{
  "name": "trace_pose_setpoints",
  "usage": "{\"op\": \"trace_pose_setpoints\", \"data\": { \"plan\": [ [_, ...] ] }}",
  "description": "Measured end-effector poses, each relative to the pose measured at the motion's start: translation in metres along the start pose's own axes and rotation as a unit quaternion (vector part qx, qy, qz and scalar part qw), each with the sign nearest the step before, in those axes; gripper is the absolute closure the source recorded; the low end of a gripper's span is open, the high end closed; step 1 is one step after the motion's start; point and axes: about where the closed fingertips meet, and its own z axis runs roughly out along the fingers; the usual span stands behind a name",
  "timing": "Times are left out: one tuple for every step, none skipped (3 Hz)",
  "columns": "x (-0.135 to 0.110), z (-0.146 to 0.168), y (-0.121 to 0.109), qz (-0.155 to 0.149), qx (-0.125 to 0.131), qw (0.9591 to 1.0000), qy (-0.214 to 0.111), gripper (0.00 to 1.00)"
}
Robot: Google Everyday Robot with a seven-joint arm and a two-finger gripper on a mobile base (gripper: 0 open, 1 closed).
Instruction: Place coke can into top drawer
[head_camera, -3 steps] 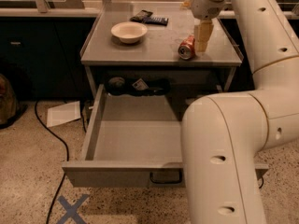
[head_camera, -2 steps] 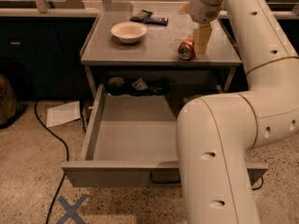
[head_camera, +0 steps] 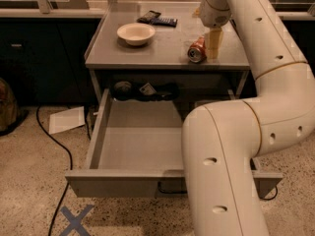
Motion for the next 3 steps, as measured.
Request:
{"op": "trace_pose_setpoints", "data": {
  "plan": [
    [0.003,0.007,-0.003,0.011,0.003,0.9999,0.006,0.00],
    [0.002,0.017,0.003,0.011,-0.007,0.9999,-0.007,0.00],
    [0.000,0.025,0.008,0.005,-0.016,0.9996,-0.020,0.00]
  ]
}}
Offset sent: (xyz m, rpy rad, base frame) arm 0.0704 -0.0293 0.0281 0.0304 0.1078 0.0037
